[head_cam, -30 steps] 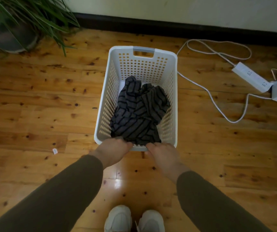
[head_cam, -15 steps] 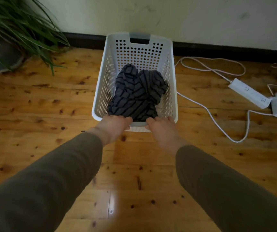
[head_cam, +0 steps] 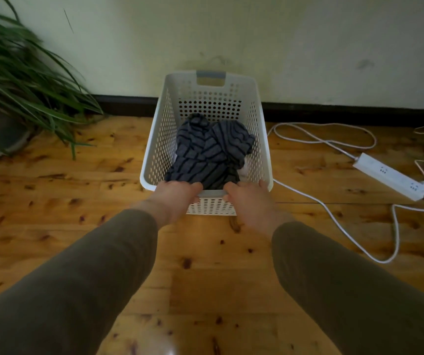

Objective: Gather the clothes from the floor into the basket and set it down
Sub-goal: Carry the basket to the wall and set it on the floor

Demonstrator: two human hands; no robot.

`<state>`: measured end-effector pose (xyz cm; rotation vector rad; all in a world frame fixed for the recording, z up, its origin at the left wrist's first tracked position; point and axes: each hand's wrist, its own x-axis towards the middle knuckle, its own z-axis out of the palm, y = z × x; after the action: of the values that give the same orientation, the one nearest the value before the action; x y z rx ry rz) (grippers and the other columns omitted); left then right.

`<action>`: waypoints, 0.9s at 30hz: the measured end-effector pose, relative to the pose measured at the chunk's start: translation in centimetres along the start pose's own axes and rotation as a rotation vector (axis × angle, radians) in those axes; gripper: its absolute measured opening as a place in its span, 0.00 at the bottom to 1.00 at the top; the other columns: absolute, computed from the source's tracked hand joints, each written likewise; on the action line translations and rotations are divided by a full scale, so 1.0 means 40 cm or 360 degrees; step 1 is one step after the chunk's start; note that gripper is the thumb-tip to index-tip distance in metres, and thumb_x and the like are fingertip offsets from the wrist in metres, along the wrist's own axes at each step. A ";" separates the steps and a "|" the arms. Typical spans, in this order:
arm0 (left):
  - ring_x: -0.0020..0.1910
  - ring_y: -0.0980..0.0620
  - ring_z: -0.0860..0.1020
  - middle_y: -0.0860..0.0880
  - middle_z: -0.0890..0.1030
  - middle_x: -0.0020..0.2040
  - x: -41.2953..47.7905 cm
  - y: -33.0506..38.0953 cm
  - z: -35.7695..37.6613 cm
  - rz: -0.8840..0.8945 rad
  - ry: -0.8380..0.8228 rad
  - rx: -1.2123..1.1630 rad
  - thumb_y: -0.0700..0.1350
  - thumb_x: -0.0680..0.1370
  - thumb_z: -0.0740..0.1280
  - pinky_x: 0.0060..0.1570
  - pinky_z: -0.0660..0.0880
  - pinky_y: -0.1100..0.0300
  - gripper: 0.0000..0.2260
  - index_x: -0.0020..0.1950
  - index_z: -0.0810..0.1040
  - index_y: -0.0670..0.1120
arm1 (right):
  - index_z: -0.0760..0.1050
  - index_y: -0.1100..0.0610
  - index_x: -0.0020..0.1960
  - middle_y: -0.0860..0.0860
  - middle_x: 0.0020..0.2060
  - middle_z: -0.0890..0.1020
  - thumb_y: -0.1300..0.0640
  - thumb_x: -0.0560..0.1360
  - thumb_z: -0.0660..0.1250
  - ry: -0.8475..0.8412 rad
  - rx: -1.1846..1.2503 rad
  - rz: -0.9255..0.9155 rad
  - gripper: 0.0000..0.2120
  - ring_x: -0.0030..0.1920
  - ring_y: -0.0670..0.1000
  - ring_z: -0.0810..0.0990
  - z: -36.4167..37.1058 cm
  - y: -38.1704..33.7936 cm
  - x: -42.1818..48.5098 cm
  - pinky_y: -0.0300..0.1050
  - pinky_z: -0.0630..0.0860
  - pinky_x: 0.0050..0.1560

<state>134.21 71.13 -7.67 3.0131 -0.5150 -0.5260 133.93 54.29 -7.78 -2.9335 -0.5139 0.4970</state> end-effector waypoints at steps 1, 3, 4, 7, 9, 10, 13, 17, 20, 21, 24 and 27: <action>0.56 0.45 0.76 0.45 0.78 0.57 0.005 -0.001 -0.002 -0.0007 -0.0003 0.0005 0.46 0.81 0.53 0.54 0.70 0.53 0.09 0.60 0.67 0.48 | 0.69 0.58 0.56 0.58 0.53 0.77 0.59 0.80 0.54 -0.0001 -0.0002 0.0002 0.08 0.57 0.60 0.73 -0.001 0.002 0.005 0.60 0.58 0.67; 0.56 0.45 0.76 0.45 0.78 0.56 0.019 -0.002 -0.008 -0.0014 -0.0009 0.0009 0.46 0.81 0.53 0.54 0.71 0.53 0.10 0.60 0.67 0.48 | 0.69 0.58 0.56 0.58 0.52 0.78 0.59 0.80 0.54 0.0002 -0.0001 0.0001 0.08 0.56 0.59 0.74 -0.007 0.008 0.018 0.60 0.58 0.67; 0.56 0.45 0.76 0.45 0.78 0.56 0.028 -0.003 -0.011 -0.0016 -0.0013 0.0010 0.46 0.81 0.53 0.53 0.71 0.53 0.10 0.60 0.67 0.47 | 0.69 0.58 0.56 0.57 0.52 0.78 0.59 0.80 0.54 0.0003 0.0000 0.0002 0.08 0.56 0.59 0.74 -0.011 0.012 0.025 0.59 0.58 0.67; 0.54 0.45 0.76 0.44 0.78 0.55 0.046 -0.007 -0.021 -0.0021 -0.0036 0.0016 0.46 0.81 0.53 0.48 0.70 0.54 0.10 0.61 0.67 0.47 | 0.70 0.58 0.55 0.57 0.52 0.77 0.60 0.79 0.55 0.0000 0.0031 0.0004 0.08 0.56 0.58 0.74 -0.020 0.022 0.045 0.59 0.56 0.68; 0.54 0.45 0.76 0.45 0.78 0.55 0.053 -0.012 -0.025 -0.0026 -0.0035 0.0022 0.46 0.81 0.53 0.49 0.70 0.54 0.10 0.61 0.67 0.47 | 0.70 0.59 0.55 0.57 0.52 0.77 0.61 0.79 0.55 -0.0001 0.0037 0.0003 0.07 0.56 0.59 0.74 -0.021 0.024 0.056 0.61 0.55 0.69; 0.54 0.45 0.76 0.45 0.78 0.55 0.055 -0.013 -0.027 -0.0031 -0.0028 0.0023 0.45 0.81 0.54 0.50 0.71 0.54 0.09 0.60 0.67 0.48 | 0.70 0.59 0.55 0.57 0.52 0.77 0.61 0.79 0.56 -0.0002 0.0032 0.0003 0.07 0.56 0.59 0.74 -0.020 0.025 0.062 0.61 0.55 0.70; 0.53 0.46 0.77 0.45 0.78 0.54 0.074 -0.017 -0.036 -0.0055 -0.0020 0.0020 0.45 0.81 0.55 0.49 0.72 0.55 0.09 0.61 0.67 0.48 | 0.70 0.59 0.55 0.58 0.52 0.77 0.62 0.79 0.55 0.0008 0.0044 0.0018 0.07 0.56 0.59 0.74 -0.024 0.034 0.088 0.61 0.53 0.70; 0.52 0.46 0.77 0.45 0.78 0.52 0.102 -0.022 -0.045 -0.0076 -0.0009 0.0020 0.46 0.81 0.53 0.46 0.69 0.56 0.10 0.61 0.66 0.47 | 0.70 0.59 0.54 0.58 0.52 0.78 0.61 0.79 0.55 0.0026 0.0043 0.0031 0.07 0.56 0.59 0.75 -0.027 0.047 0.125 0.62 0.54 0.69; 0.51 0.46 0.76 0.45 0.78 0.52 0.115 -0.026 -0.048 -0.0075 -0.0032 0.0015 0.46 0.81 0.52 0.46 0.68 0.55 0.10 0.61 0.66 0.47 | 0.70 0.59 0.54 0.58 0.51 0.78 0.60 0.79 0.55 0.0047 0.0030 0.0034 0.07 0.55 0.59 0.75 -0.026 0.053 0.137 0.61 0.55 0.68; 0.51 0.46 0.76 0.45 0.78 0.52 0.118 -0.027 -0.048 -0.0077 -0.0042 0.0015 0.46 0.81 0.52 0.46 0.68 0.55 0.10 0.61 0.66 0.47 | 0.70 0.59 0.54 0.58 0.51 0.78 0.60 0.79 0.55 0.0046 0.0034 0.0034 0.07 0.55 0.59 0.75 -0.027 0.054 0.138 0.61 0.55 0.68; 0.52 0.46 0.76 0.46 0.77 0.52 0.124 -0.030 -0.049 -0.0086 -0.0049 0.0001 0.46 0.81 0.54 0.45 0.69 0.56 0.11 0.62 0.65 0.48 | 0.69 0.59 0.55 0.58 0.52 0.78 0.60 0.79 0.54 0.0023 0.0043 0.0047 0.08 0.56 0.59 0.75 -0.034 0.054 0.141 0.61 0.54 0.68; 0.51 0.46 0.76 0.46 0.76 0.50 0.132 -0.030 -0.046 -0.0101 -0.0043 -0.0002 0.45 0.81 0.55 0.43 0.68 0.56 0.10 0.62 0.65 0.48 | 0.69 0.59 0.56 0.58 0.53 0.78 0.60 0.79 0.54 0.0014 0.0040 0.0072 0.09 0.57 0.59 0.74 -0.038 0.051 0.145 0.62 0.53 0.69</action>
<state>139.89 70.52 -7.75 3.0341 -0.4211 -0.5710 140.22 54.32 -8.41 -2.9278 -0.4376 0.4922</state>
